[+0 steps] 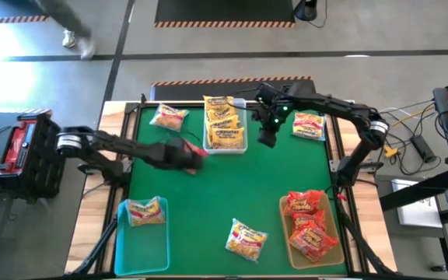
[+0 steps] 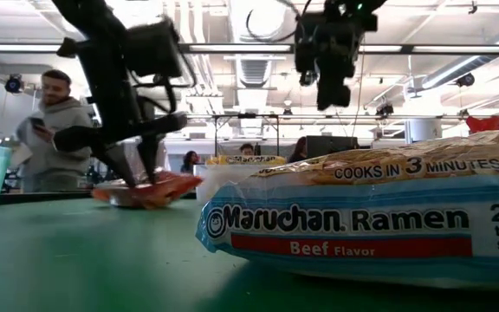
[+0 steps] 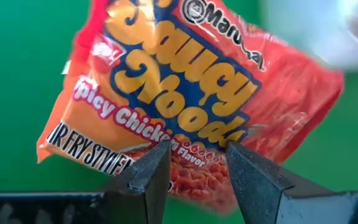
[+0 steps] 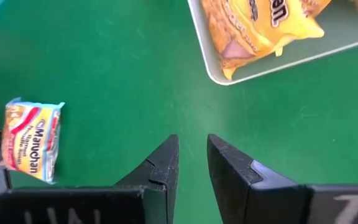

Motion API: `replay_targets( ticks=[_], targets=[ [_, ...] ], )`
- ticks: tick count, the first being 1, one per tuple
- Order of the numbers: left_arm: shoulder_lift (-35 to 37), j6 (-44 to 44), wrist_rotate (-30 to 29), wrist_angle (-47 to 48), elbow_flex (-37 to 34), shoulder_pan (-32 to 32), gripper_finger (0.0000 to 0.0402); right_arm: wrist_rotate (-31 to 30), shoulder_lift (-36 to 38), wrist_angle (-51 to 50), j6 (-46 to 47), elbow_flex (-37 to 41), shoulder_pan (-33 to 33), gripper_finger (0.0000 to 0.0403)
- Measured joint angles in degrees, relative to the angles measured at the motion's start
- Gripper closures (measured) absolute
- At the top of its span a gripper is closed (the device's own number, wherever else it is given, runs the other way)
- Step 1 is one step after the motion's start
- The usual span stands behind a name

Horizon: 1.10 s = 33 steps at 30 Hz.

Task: Sort Maruchan noodles
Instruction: Put the orange noodle pack into the orange bin

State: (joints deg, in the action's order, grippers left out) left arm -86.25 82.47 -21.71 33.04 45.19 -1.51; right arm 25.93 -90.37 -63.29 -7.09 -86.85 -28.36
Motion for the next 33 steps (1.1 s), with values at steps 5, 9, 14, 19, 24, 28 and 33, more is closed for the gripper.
replay_targets(
  ticks=[5, 9, 14, 19, 24, 28, 33],
  targets=[
    [-10.3, 11.0, -0.7, -3.7, 7.4, 10.0, 0.0261, 0.0, 5.4, -0.9, 1.0, 0.0, 1.2, 0.0327],
    [-19.0, 17.8, -0.7, -2.9, 15.9, 15.5, 0.0261, 0.0, 9.6, -1.0, 1.3, 0.5, 2.9, 0.0326],
    [-27.3, 20.0, -1.2, -2.8, 26.9, 17.9, 0.0261, 0.0, 12.9, -0.7, 3.0, 2.6, 5.6, 0.0326],
    [-34.0, 17.2, -3.1, -2.4, 37.9, 18.1, 0.0261, -0.2, 15.1, -0.2, 4.8, 8.0, 9.1, 0.0326],
    [-36.7, 16.8, -7.8, 4.5, 46.6, 18.7, 0.0261, -0.4, 17.5, 3.9, 7.6, 17.0, 12.4, 0.0326],
    [-35.4, 16.2, -9.5, 17.3, 51.4, 19.6, 0.0261, -0.5, 19.7, 15.2, 14.1, 25.5, 14.6, 0.0326],
    [-33.1, 16.5, -10.8, 33.0, 55.7, 19.8, 0.0261, -0.5, 20.5, 38.7, 27.8, 35.4, 18.5, 0.0326]
  ],
)
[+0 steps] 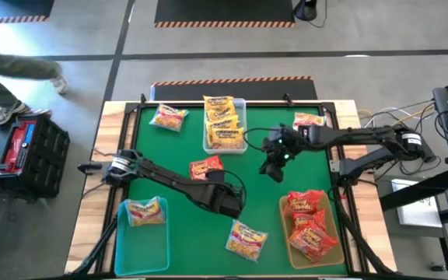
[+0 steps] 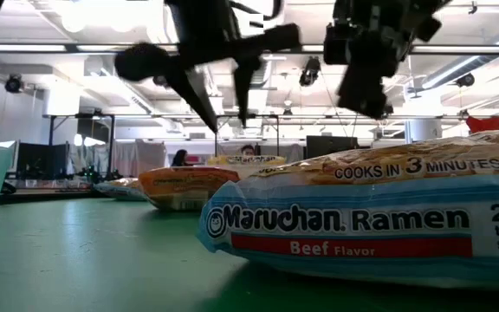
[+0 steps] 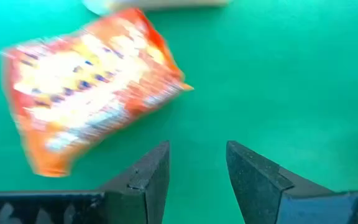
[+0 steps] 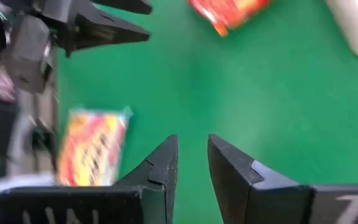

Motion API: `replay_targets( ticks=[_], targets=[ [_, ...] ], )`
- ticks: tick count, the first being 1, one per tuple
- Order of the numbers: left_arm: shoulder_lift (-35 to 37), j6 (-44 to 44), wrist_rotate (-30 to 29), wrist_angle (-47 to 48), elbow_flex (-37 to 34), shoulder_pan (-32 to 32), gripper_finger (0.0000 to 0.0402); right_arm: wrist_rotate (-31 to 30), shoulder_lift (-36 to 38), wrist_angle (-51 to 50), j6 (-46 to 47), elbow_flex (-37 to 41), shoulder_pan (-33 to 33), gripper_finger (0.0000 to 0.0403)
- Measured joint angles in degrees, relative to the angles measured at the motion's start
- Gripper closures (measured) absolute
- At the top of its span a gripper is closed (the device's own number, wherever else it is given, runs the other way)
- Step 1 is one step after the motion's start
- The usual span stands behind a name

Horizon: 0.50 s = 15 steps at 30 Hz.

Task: Sort Maruchan noodles
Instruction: Put the orange noodle pack into the orange bin

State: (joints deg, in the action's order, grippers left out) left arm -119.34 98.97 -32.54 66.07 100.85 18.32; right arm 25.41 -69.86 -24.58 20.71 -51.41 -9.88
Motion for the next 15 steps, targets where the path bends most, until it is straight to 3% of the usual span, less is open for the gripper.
replay_targets(
  ticks=[6, 11, 15],
  targets=[
    [3.5, 1.8, -0.6, 9.3, -2.7, -1.8, 0.0261, -2.2, -3.3, 27.4, 12.4, 6.1, 4.6, 0.0326],
    [5.8, 1.6, 0.7, 8.7, -10.6, -4.9, 0.0261, -14.0, -7.5, 31.3, 13.9, 5.6, 7.0, 0.0329],
    [7.7, 1.0, 2.4, 3.2, -17.6, -7.3, 0.0261, -15.4, -11.7, 31.5, 15.3, 3.5, 8.4, 0.0334]
  ],
)
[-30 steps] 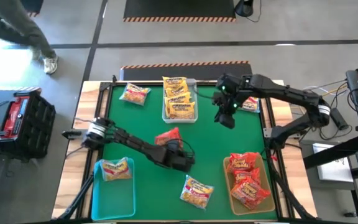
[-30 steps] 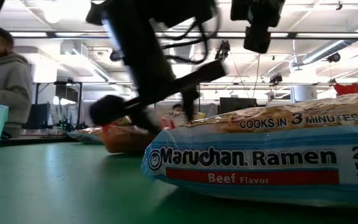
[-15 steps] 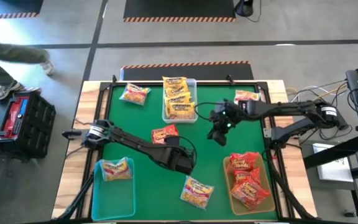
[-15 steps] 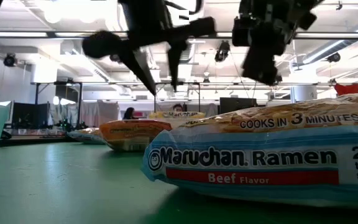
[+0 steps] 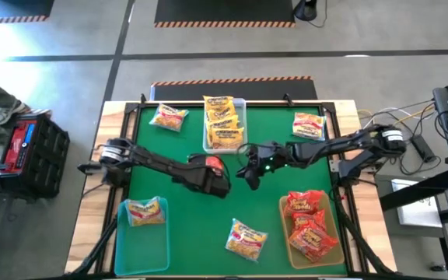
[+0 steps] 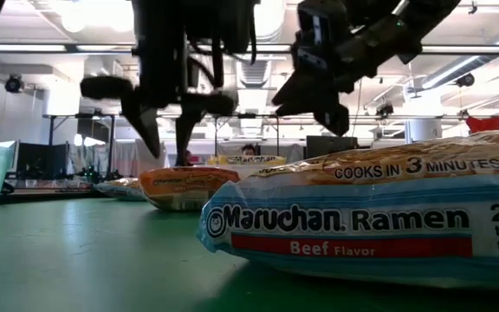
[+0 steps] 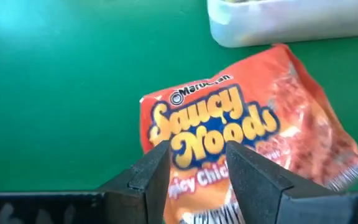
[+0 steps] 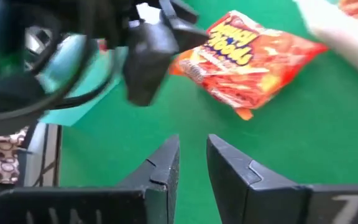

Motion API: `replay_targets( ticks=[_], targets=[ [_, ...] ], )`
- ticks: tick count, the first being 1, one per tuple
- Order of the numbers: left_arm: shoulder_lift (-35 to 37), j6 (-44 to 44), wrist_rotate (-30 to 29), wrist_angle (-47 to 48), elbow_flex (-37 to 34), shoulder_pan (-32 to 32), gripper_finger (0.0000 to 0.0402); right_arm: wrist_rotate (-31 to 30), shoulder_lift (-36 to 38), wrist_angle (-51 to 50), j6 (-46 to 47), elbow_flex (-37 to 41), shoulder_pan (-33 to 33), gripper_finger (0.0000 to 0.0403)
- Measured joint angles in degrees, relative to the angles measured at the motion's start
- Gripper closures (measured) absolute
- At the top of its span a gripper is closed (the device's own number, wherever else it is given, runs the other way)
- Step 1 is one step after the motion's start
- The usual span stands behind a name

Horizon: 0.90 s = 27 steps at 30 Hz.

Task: Sort Maruchan noodles
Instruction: Put the orange noodle pack into the orange bin

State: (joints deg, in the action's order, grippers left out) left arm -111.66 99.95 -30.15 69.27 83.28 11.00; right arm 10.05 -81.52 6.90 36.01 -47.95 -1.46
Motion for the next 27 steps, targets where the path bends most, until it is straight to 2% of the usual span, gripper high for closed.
replay_targets(
  ticks=[7, 11, 14, 18, 22, 25, 27],
  targets=[
    [1.2, -6.5, 1.6, -18.6, -7.5, -0.6, 0.0261, -0.1, -7.5, -0.2, 0.4, -6.4, 1.9, 0.0335],
    [1.3, -10.1, 0.0, -23.5, -10.3, 0.3, 0.0261, 0.3, -10.1, -2.8, 0.0, -9.4, 2.5, 0.0335],
    [1.6, -8.7, 0.2, -24.0, -10.5, 1.3, 0.0261, 0.9, -9.7, -6.7, -1.5, -11.0, 2.4, 0.0335],
    [2.1, -6.9, 3.3, -27.8, -9.4, 3.2, 0.0261, 1.2, -7.0, -13.4, -4.3, -11.5, 2.5, 0.0335],
    [2.2, -8.2, 5.6, -34.5, -8.8, 5.1, 0.0261, -0.7, -4.9, -15.1, -4.9, -11.7, 2.2, 0.0335],
    [1.6, -10.4, 4.6, -42.5, -9.1, 5.3, 0.0261, -0.2, -3.9, -14.2, -4.5, -11.7, 2.4, 0.0335],
    [1.4, -10.6, 3.9, -43.9, -9.3, 5.3, 0.0261, 0.2, -4.0, -14.8, -3.1, -11.0, 2.6, 0.0335]
  ],
)
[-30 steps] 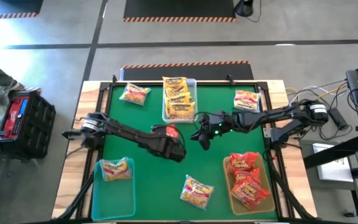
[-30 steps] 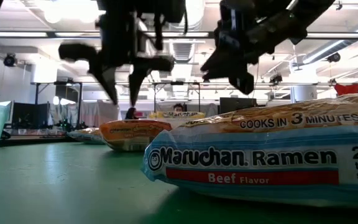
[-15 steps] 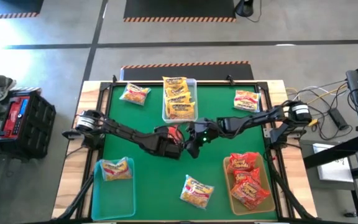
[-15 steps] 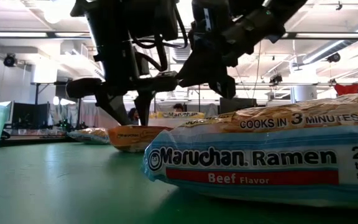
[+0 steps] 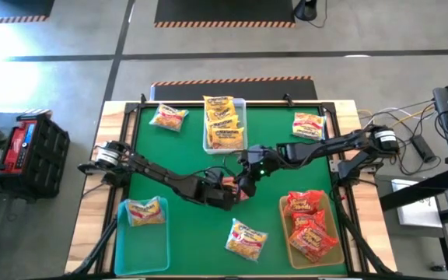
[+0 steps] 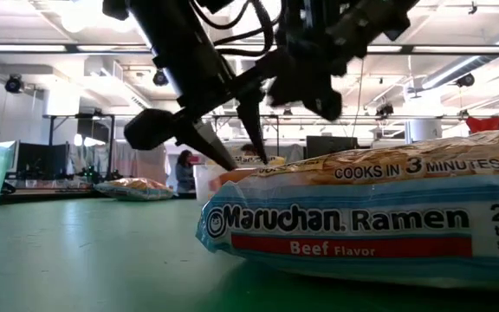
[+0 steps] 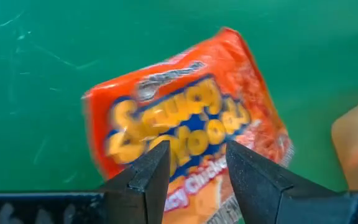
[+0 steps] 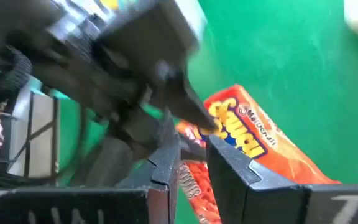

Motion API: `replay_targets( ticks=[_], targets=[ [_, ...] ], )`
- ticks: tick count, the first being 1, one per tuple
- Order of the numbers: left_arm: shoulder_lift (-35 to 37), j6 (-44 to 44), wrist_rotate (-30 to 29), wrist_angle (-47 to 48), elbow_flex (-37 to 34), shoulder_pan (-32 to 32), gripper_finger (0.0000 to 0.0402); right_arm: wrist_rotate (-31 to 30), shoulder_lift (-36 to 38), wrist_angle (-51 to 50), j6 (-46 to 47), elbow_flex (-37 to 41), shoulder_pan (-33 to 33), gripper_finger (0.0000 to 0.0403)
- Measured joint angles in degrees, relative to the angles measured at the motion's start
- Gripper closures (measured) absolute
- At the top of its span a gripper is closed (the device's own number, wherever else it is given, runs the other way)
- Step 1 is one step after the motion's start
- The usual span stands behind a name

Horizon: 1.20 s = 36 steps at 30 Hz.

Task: Sort Maruchan noodles
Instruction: Put the orange noodle pack into the orange bin

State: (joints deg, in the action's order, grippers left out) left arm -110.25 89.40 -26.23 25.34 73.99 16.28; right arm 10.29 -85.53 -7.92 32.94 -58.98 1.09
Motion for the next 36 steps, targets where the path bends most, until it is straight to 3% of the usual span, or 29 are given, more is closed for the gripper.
replay_targets(
  ticks=[12, 19, 26, 33, 36],
  targets=[
    [4.5, -5.4, -3.5, 3.4, -2.0, -2.3, 0.0261, -0.3, 0.0, -0.2, 9.3, 5.3, 7.1, 0.0335],
    [7.1, -10.3, -3.8, 1.6, -8.0, -4.6, 0.0261, -8.5, 0.0, -0.1, 14.2, 7.0, 10.1, 0.0335],
    [7.9, -19.4, -2.2, -12.9, -15.4, -7.7, 0.0261, -9.4, 0.0, 4.9, 20.8, 9.7, 12.3, 0.0335],
    [8.3, -31.3, 3.8, -32.3, -21.6, -9.2, 0.0261, -13.5, 0.0, 7.3, 23.7, 12.5, 12.9, 0.0335],
    [9.3, -36.7, 5.8, -33.8, -21.9, -9.2, 0.0261, -14.3, -0.9, 7.6, 24.6, 13.2, 12.9, 0.0335]
  ],
)
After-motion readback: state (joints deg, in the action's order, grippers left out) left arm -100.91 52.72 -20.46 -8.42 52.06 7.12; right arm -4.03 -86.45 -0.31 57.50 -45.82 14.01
